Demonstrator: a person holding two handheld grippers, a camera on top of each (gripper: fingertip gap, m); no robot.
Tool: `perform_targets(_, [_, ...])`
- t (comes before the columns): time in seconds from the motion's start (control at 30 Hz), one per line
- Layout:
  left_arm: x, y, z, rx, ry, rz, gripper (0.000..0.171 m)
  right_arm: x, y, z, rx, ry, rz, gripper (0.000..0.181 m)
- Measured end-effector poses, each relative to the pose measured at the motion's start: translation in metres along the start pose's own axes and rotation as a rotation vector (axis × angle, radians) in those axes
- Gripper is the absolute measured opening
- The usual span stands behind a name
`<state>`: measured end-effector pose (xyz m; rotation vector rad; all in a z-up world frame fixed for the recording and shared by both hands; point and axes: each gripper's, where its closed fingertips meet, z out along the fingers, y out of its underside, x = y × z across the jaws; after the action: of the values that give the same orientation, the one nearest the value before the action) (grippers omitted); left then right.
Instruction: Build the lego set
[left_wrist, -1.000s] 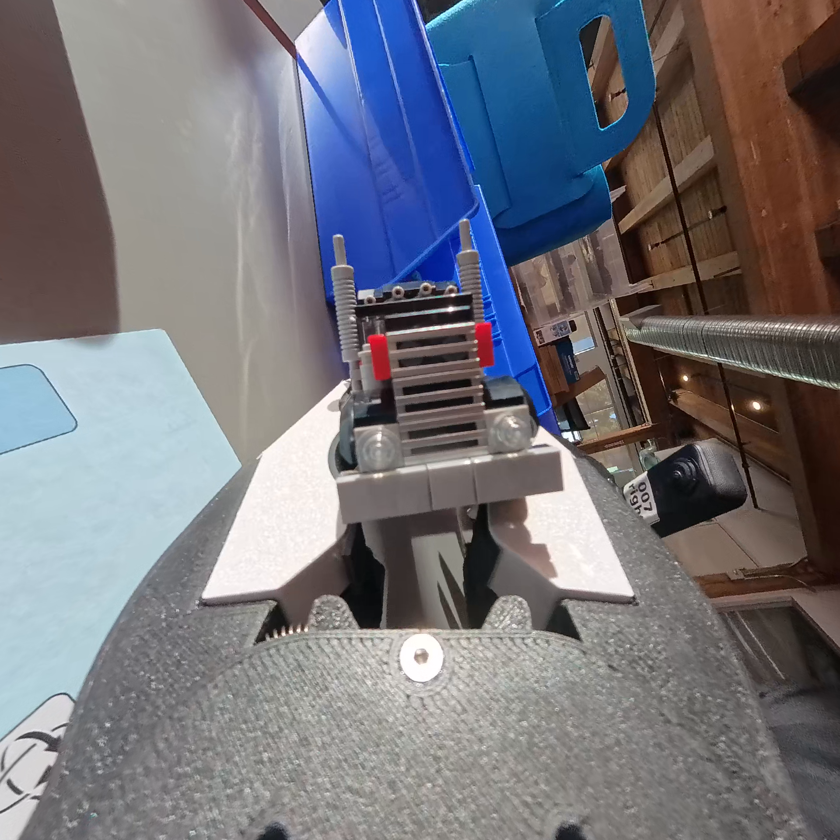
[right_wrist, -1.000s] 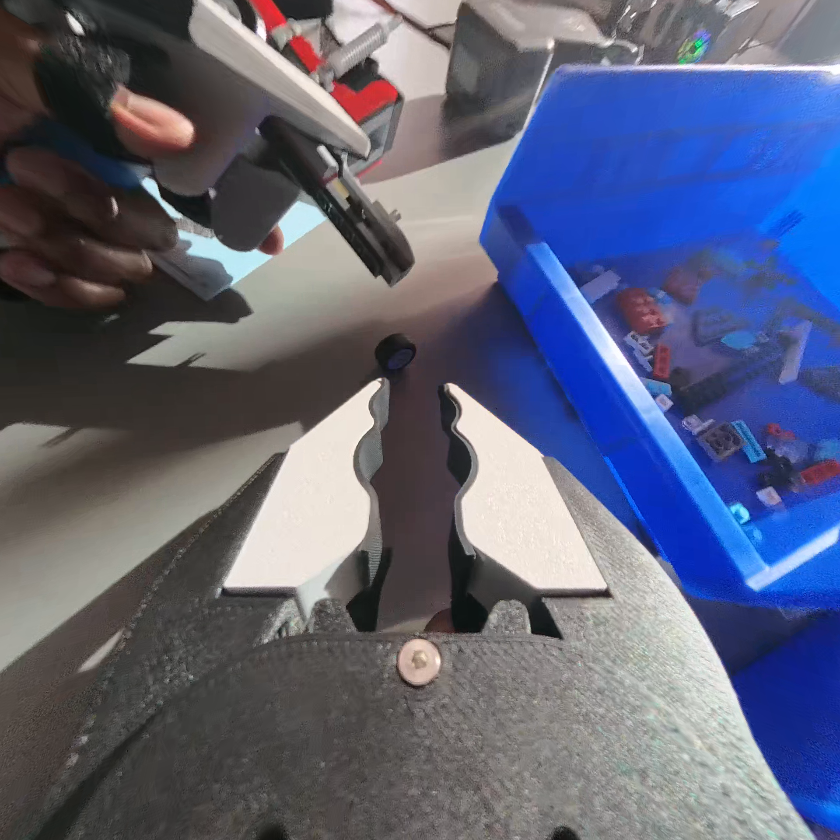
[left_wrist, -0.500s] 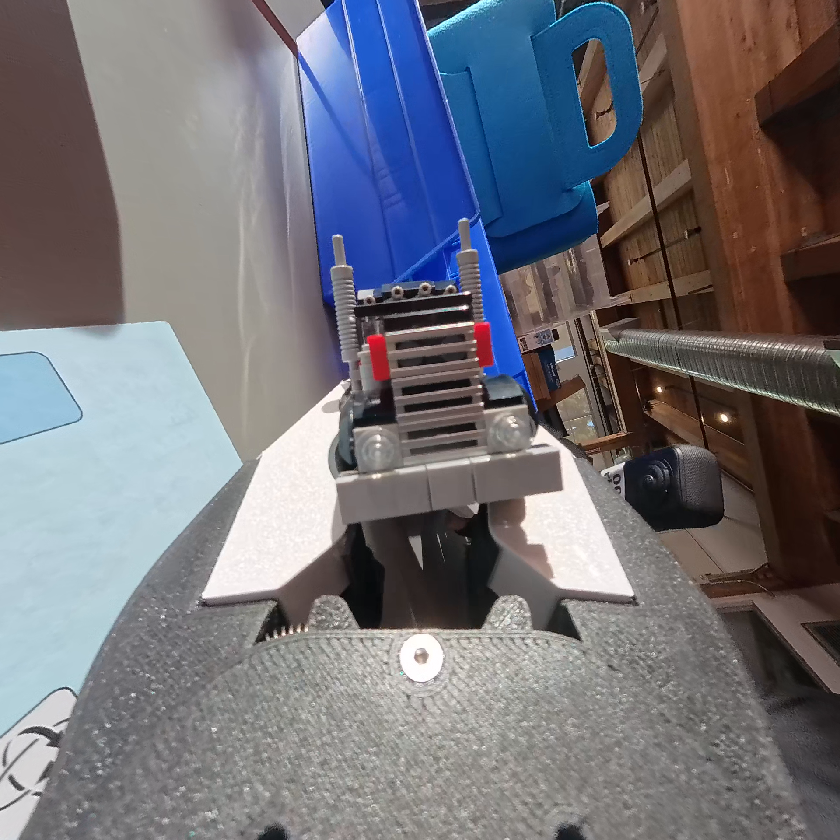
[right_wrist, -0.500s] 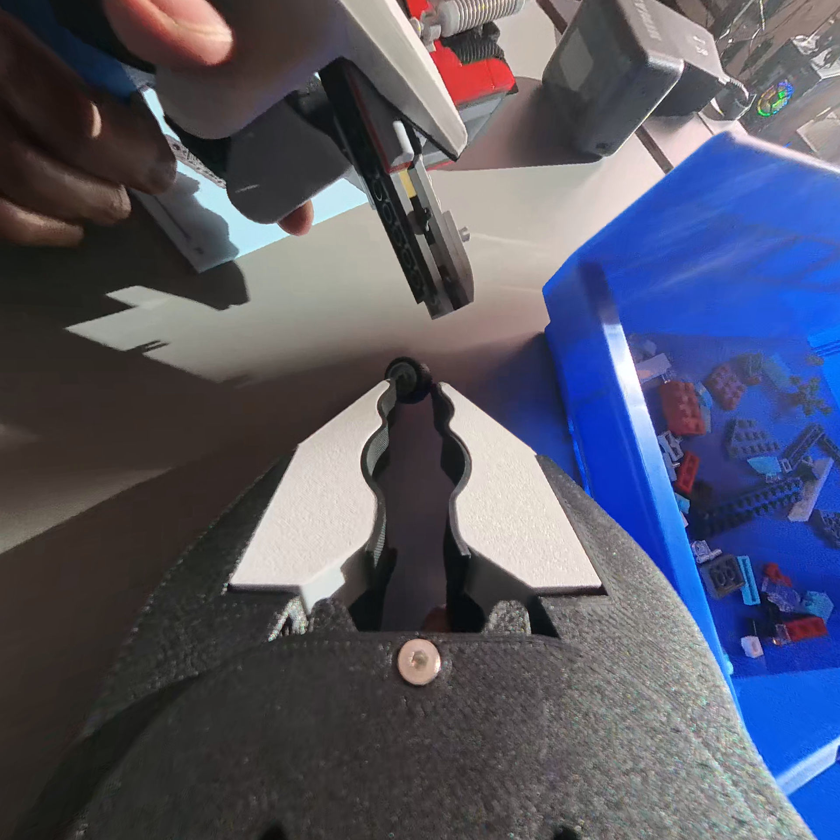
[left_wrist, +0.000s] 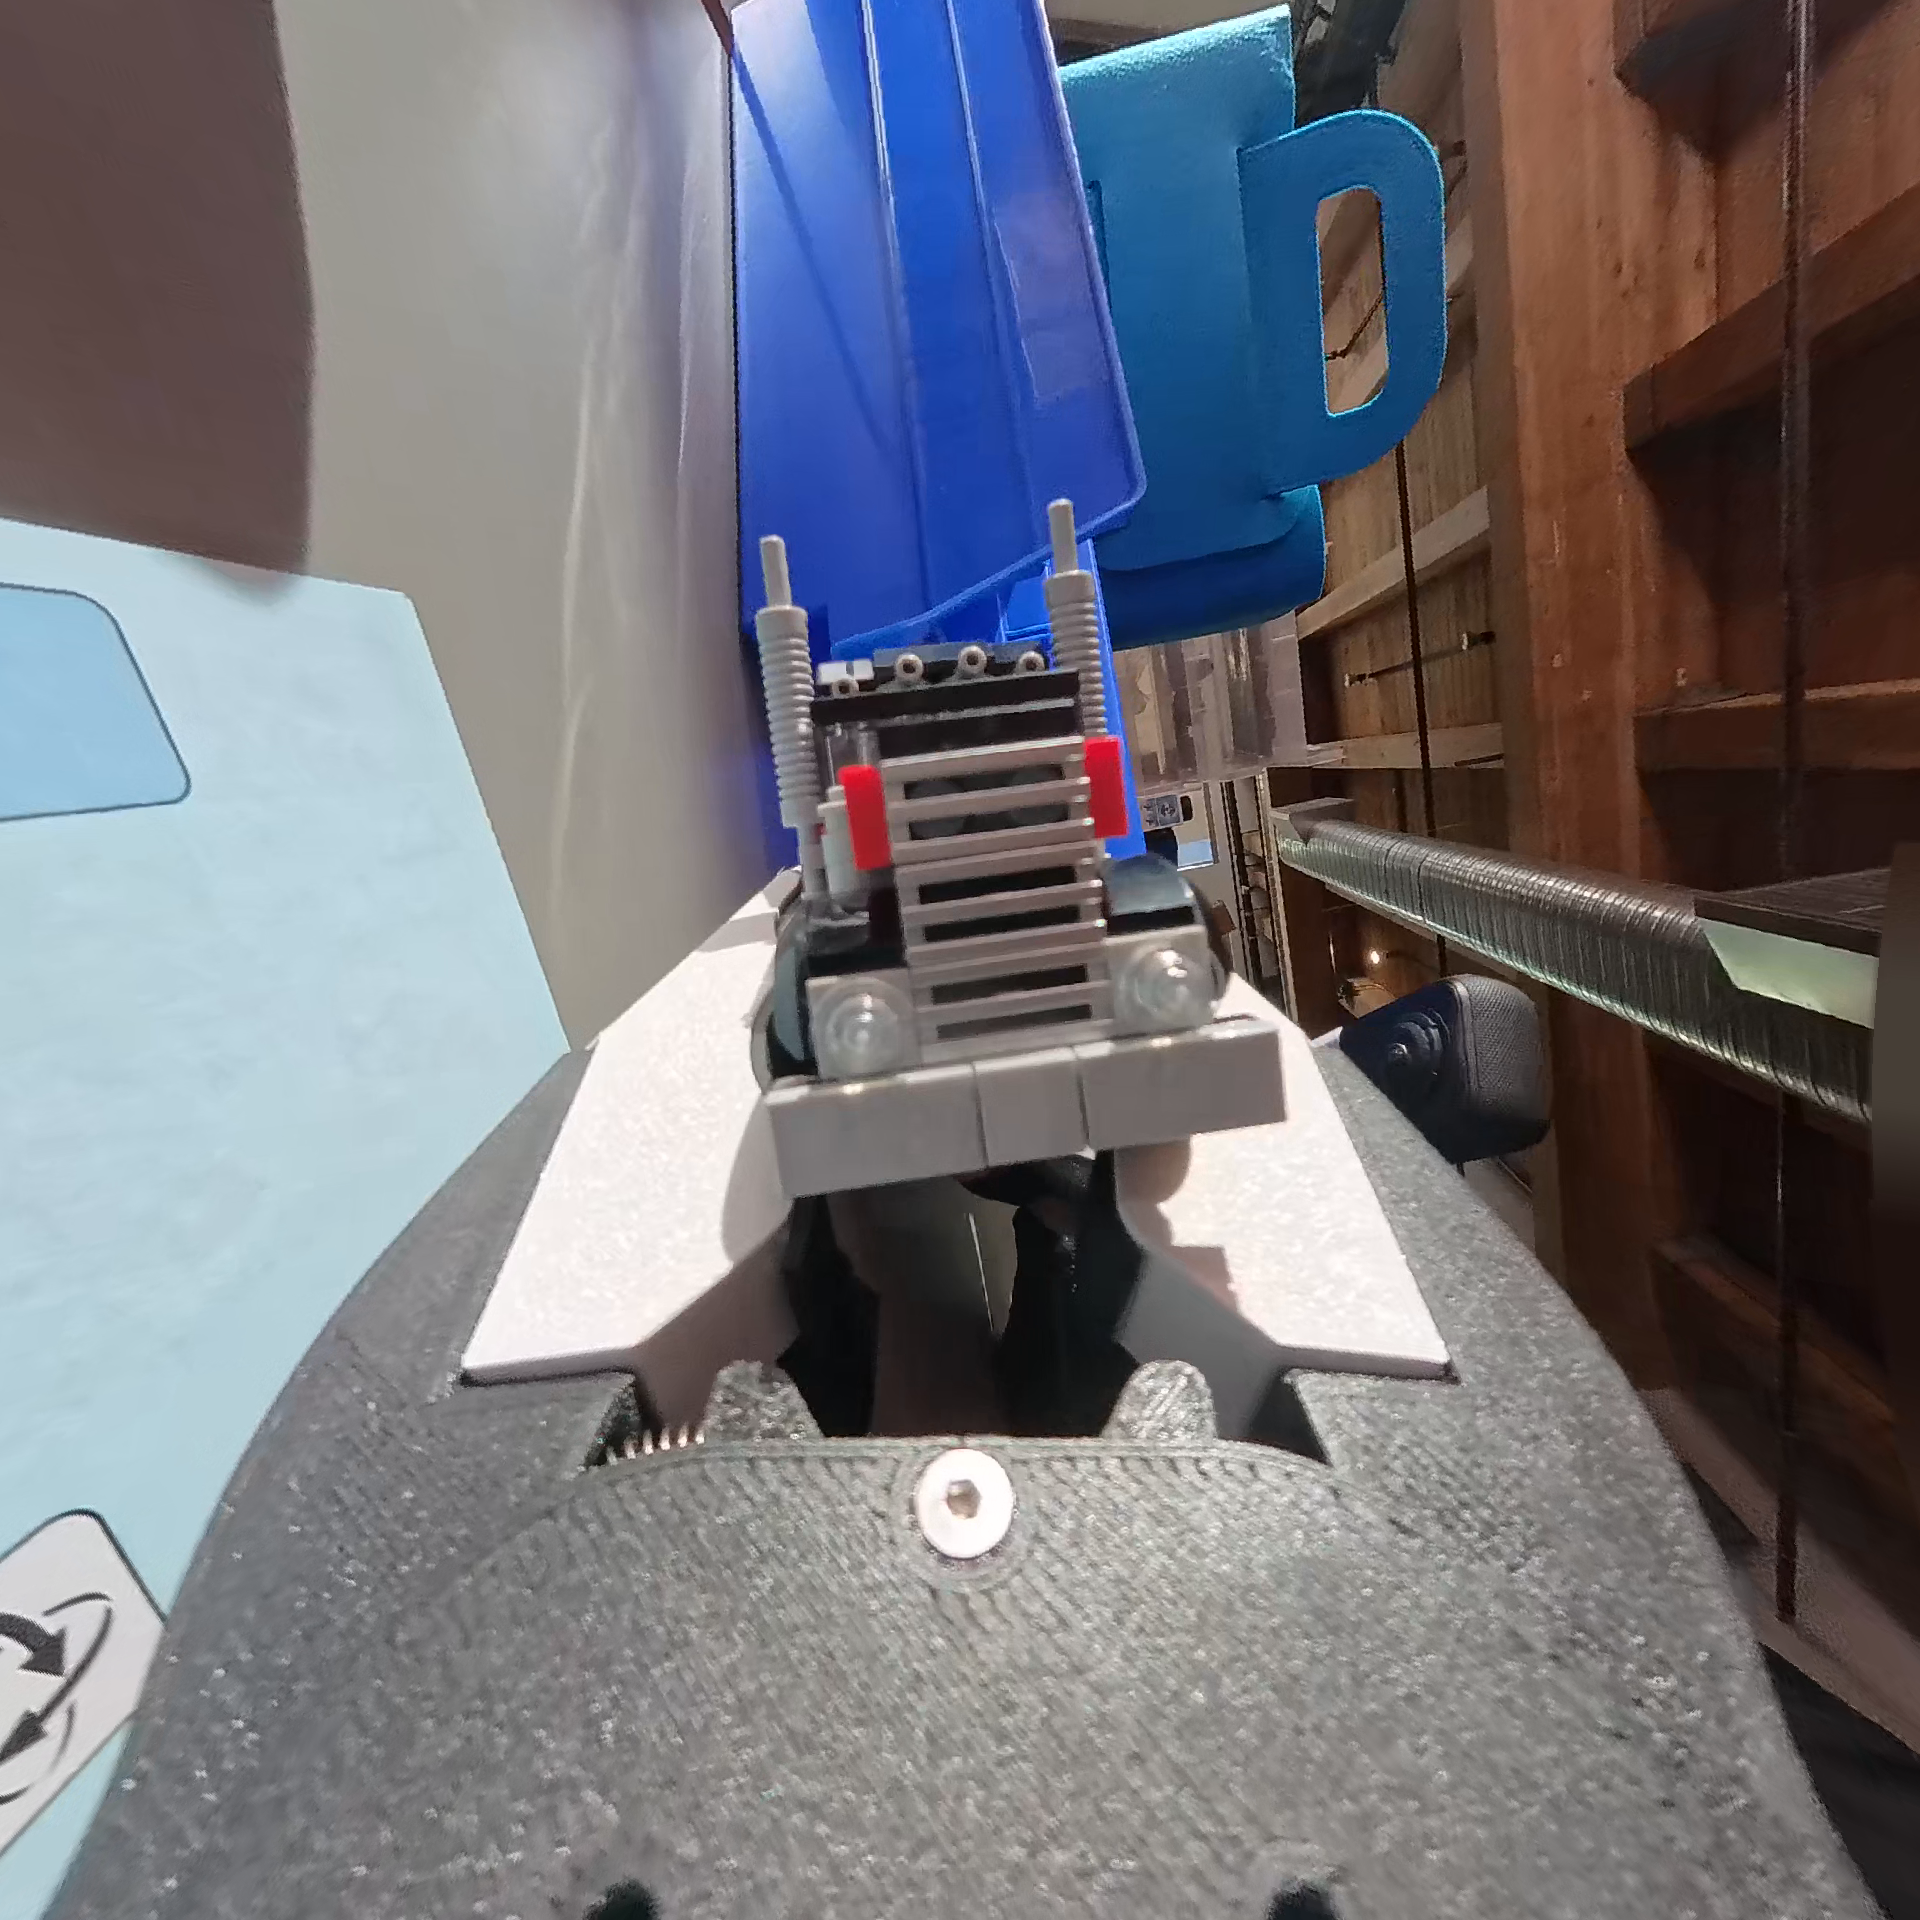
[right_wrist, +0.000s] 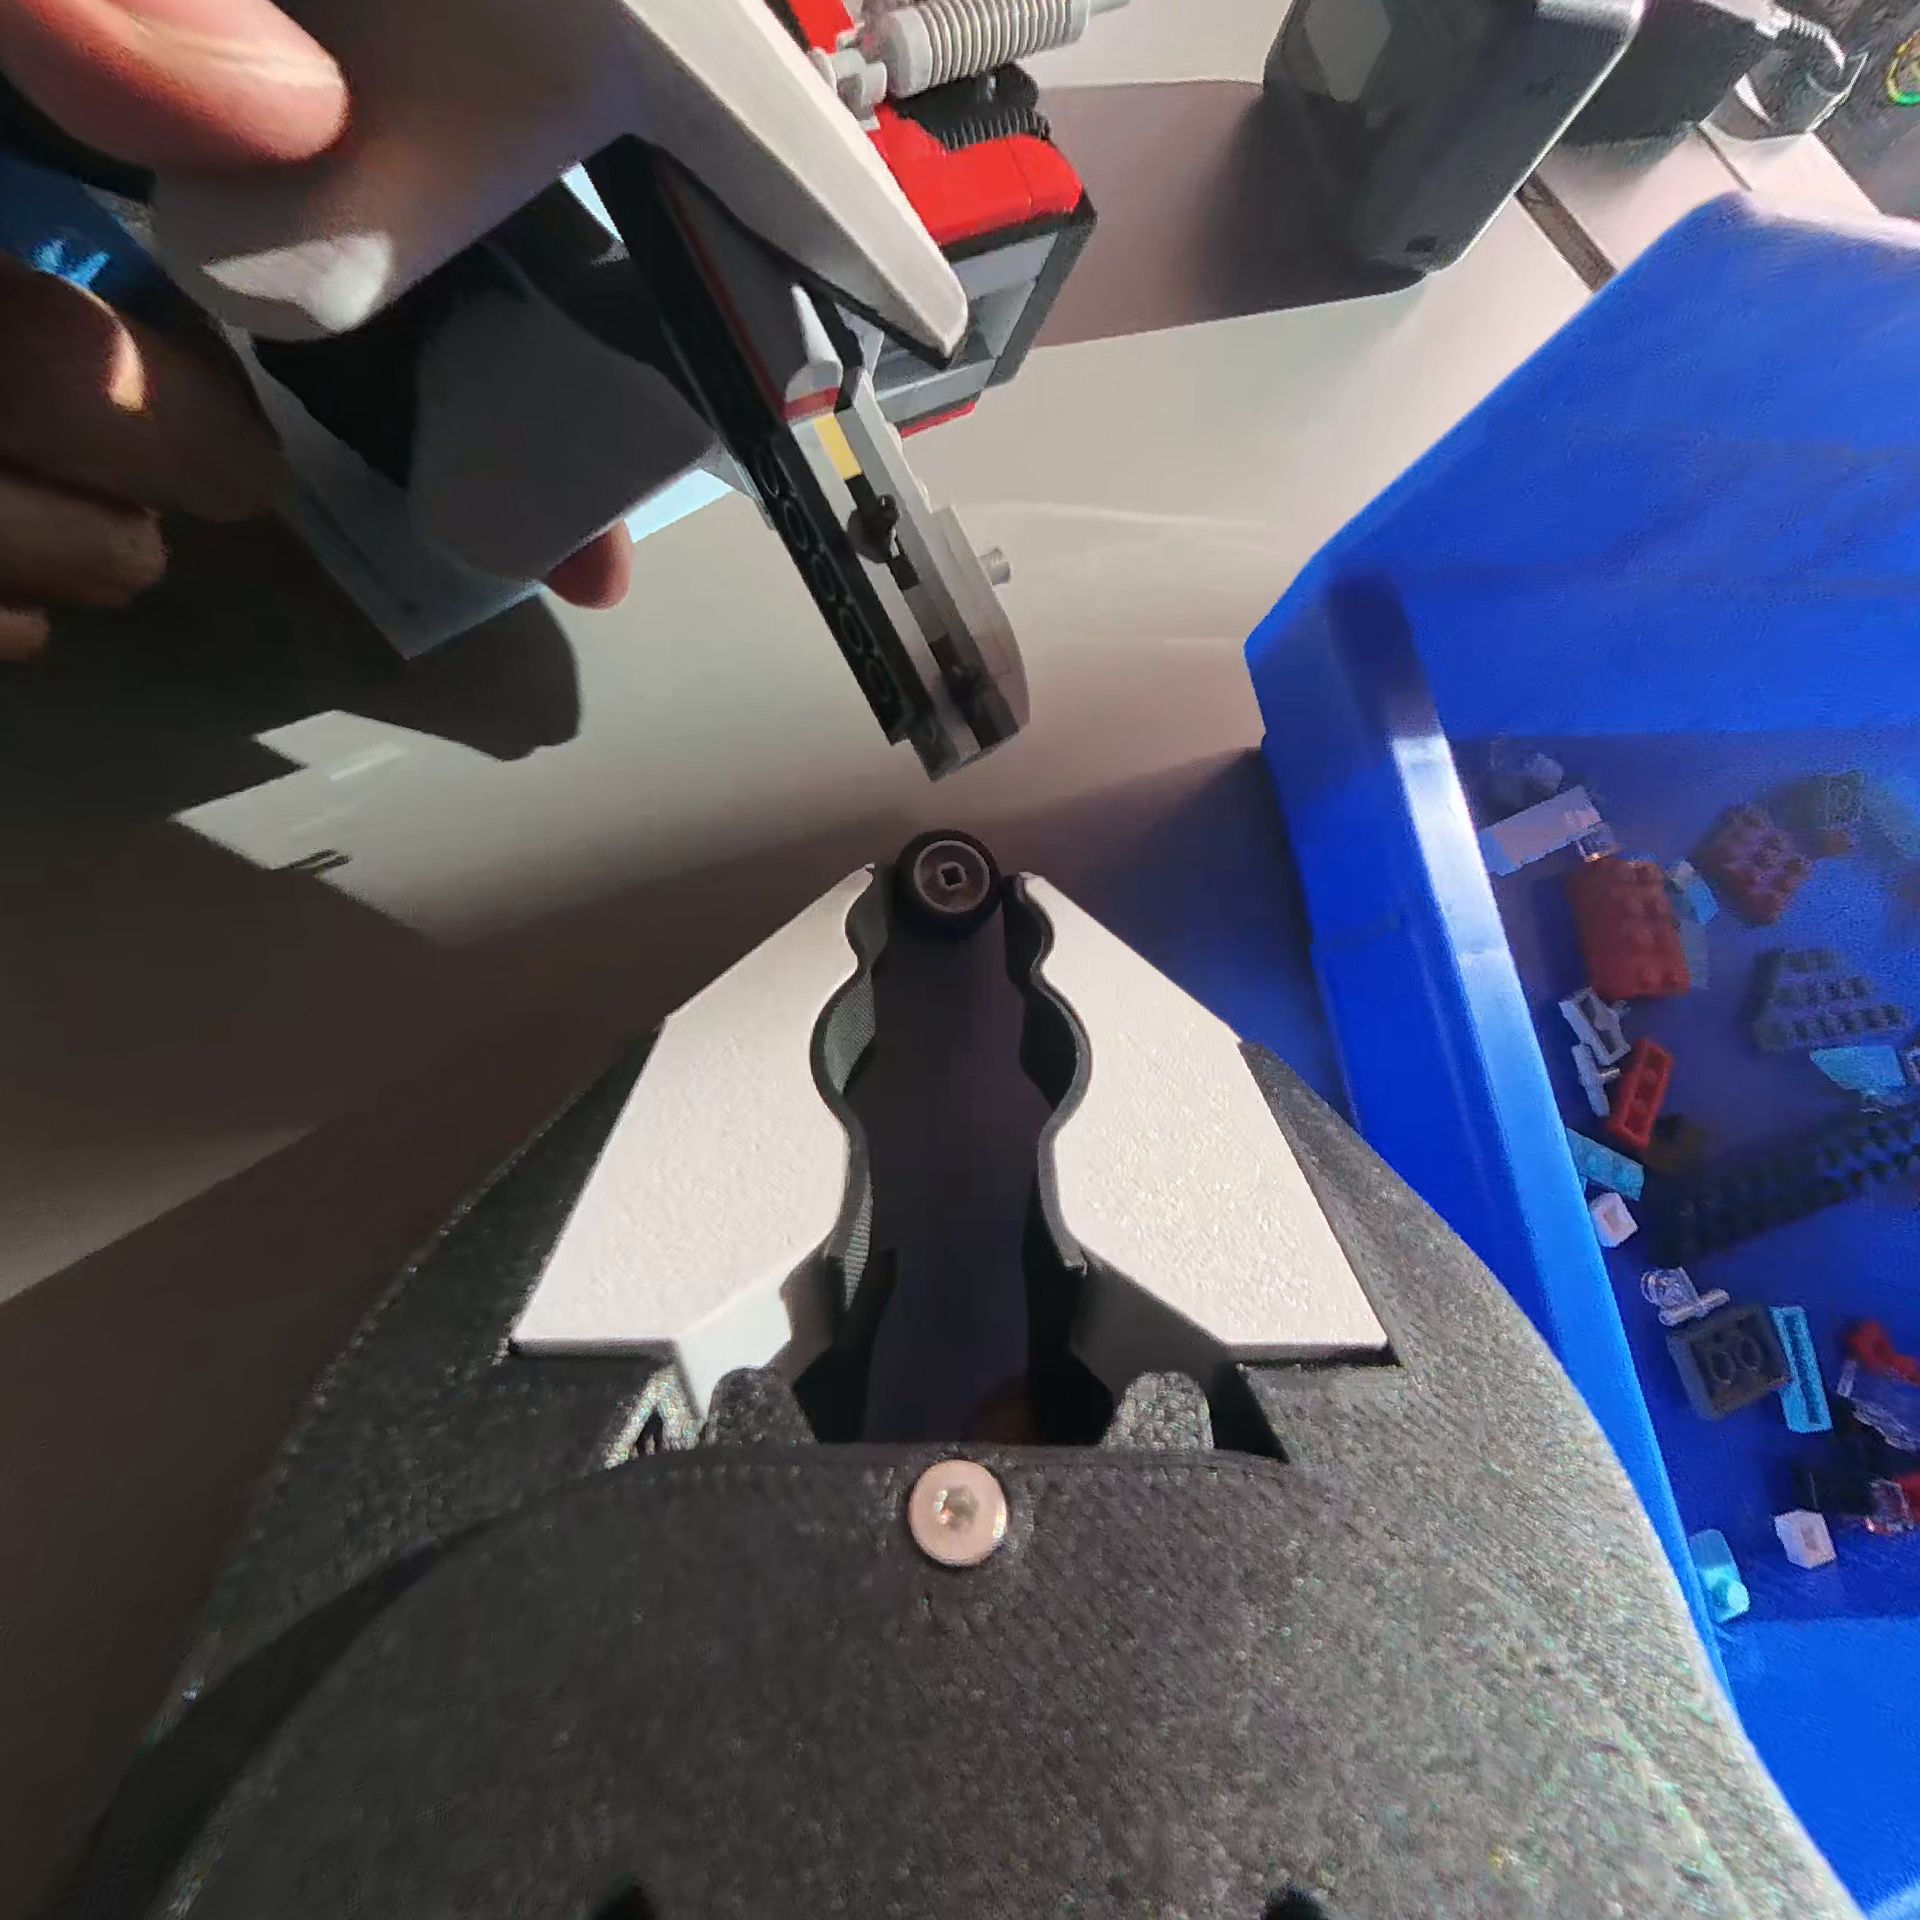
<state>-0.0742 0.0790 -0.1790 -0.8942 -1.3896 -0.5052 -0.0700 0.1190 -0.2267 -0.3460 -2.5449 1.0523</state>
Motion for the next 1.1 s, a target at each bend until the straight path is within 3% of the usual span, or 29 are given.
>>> perform_targets(0.17, [-0.003,-0.002,-0.001,0.012,-0.019,0.003,0.053,0.007,-0.014,-0.013,0.103,0.011,0.039,0.024])
perform_targets(0.33, [-0.004,-0.001,-0.001,0.026,-0.055,0.061,0.053,0.008,-0.066,-0.051,0.372,-0.002,0.095,0.023])
perform_targets(0.5, [-0.002,0.003,0.001,0.013,-0.054,0.089,0.052,-0.003,-0.06,-0.032,0.303,0.007,0.024,0.023])
perform_targets(0.97, [0.001,0.008,0.003,0.007,-0.05,0.106,0.052,-0.008,-0.055,-0.029,0.306,-0.036,0.039,0.022])
perform_targets(1.0, [0.0,0.007,0.003,0.01,-0.063,0.117,0.051,-0.01,-0.055,-0.03,0.307,-0.054,0.036,0.009])
perform_targets(1.1, [0.0,0.008,0.003,-0.007,-0.081,0.16,0.052,-0.009,-0.055,-0.03,0.313,-0.04,0.031,0.007])
